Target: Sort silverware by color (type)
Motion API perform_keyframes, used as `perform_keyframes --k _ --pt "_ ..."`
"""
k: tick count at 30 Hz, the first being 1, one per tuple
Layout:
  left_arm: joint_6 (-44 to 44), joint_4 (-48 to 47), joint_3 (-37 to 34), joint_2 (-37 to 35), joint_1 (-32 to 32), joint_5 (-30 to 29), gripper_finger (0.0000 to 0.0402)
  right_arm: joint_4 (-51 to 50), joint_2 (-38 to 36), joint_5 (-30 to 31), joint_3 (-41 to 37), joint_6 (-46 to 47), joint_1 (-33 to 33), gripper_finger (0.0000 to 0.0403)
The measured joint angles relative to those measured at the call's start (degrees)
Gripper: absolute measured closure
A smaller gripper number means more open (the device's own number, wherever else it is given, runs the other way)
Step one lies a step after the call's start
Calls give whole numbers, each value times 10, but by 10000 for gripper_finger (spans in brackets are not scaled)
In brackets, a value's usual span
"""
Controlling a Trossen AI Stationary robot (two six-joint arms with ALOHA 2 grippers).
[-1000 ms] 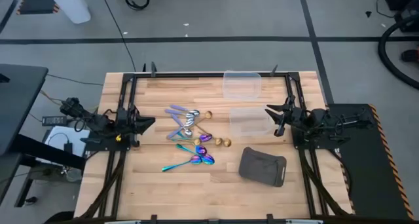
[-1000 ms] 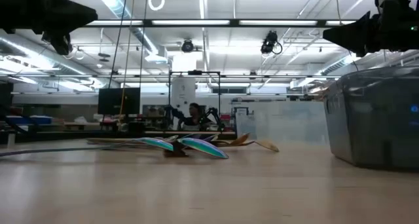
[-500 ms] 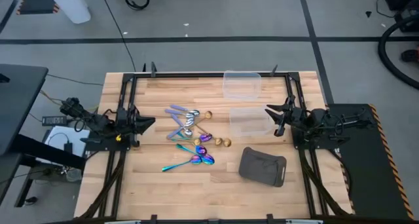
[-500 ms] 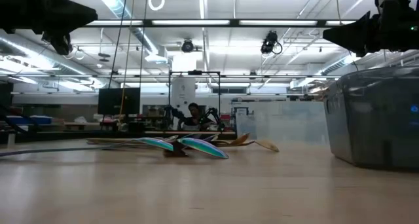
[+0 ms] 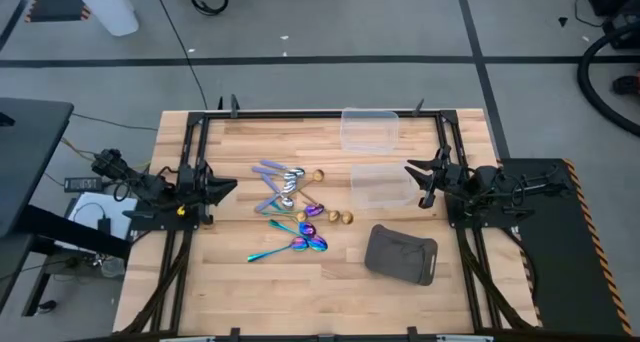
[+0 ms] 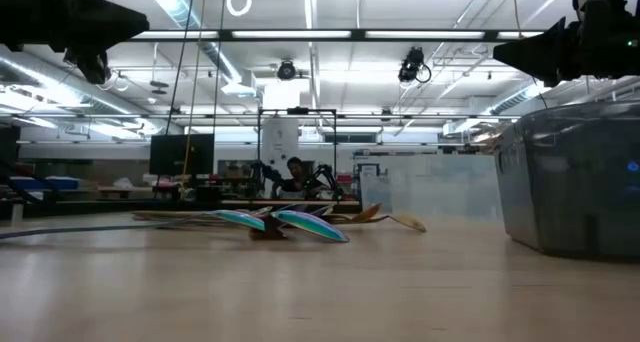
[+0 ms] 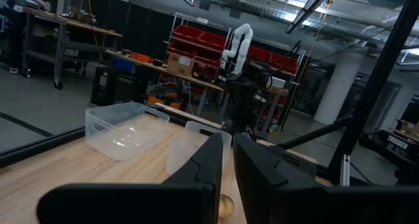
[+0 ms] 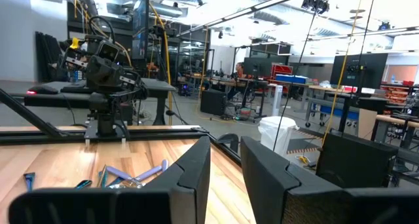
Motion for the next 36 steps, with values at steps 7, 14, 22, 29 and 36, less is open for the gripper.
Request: perform_keyframes --k 7,14,22,29,36 --pt "0 0 0 0 0 0 356 0 0 0 0 0 0 307" --pt "0 0 0 0 0 0 356 0 0 0 0 0 0 307" --pt "0 0 0 0 0 0 356 0 0 0 0 0 0 307" --pt "-17 33 0 0 0 0 356 0 0 0 0 0 0 307" --pt "-81 40 0 0 0 10 356 12 0 38 0 -35 0 307"
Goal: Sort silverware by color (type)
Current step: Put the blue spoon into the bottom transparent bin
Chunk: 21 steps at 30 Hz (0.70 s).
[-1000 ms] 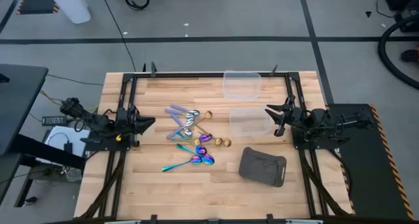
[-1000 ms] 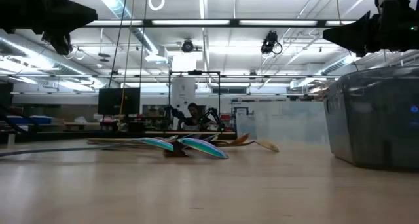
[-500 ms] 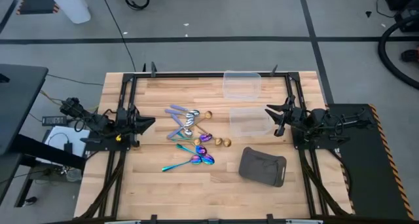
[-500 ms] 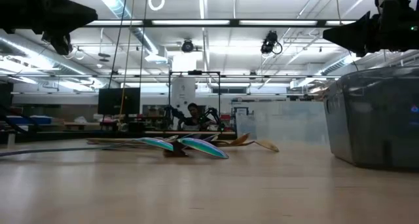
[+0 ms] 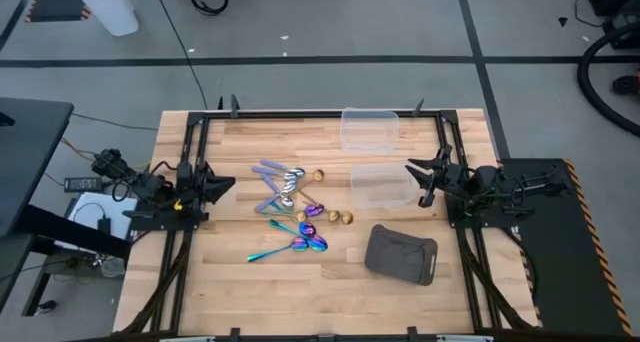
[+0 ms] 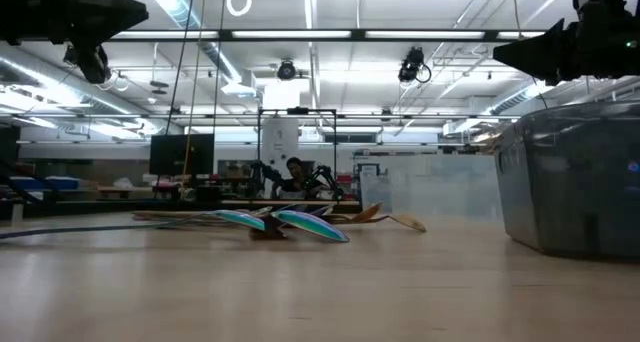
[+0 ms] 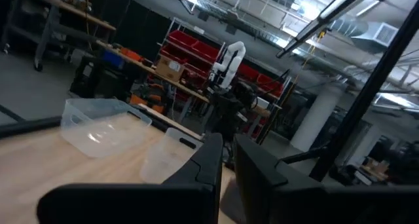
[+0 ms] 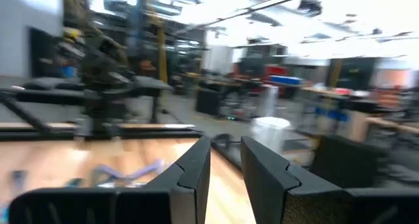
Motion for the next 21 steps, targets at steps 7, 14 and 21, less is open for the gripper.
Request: perform_keyframes --k 7,14,21 --pt "33 60 0 7 0 126 356 59 0 6 0 -17 0 307" --pt "111 140 0 47 2 76 356 158 0 7 0 174 -7 307" --pt "60 68 47 134 55 63 356 164 25 -52 12 271 -35 307"
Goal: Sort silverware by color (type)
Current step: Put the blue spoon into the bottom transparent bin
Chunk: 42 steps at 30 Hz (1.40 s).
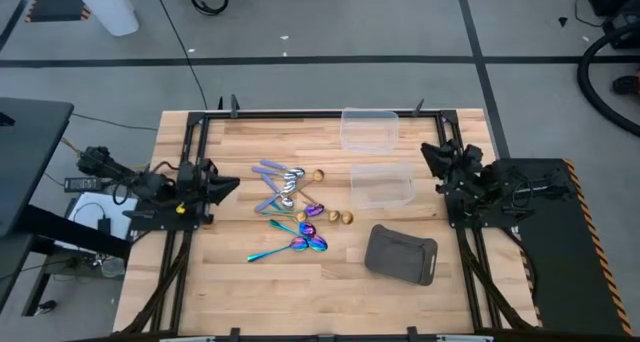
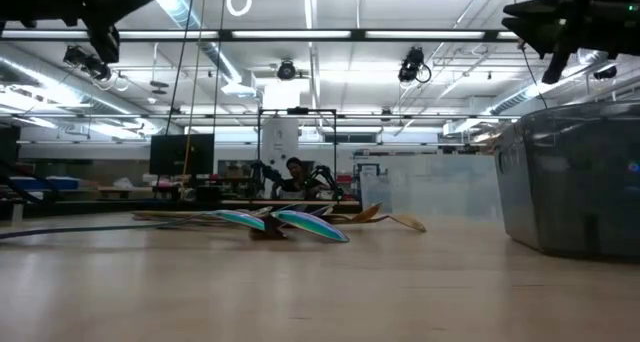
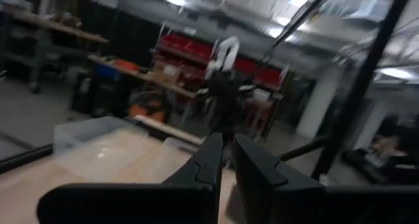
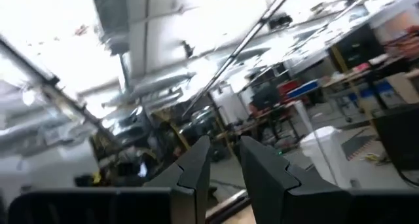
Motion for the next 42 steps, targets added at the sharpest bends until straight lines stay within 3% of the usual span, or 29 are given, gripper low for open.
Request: perform_keyframes --k 9,17,21,29,42 --pt "-44 -138 91 88 75 32 352 -41 207 -7 81 12 -6 307" --pt "-38 -154 94 121 103 36 279 -71 457 -8 206 -4 -17 307" --pt "-30 -159 94 135 112 37 256 -136 577 -46 299 -16 -38 307" --pt "-30 -158 94 140 133 37 253 -245 772 -126 471 -91 -68 307" --pt "-36 -160 94 144 140 33 253 -433 968 -262 668 -115 -69 304"
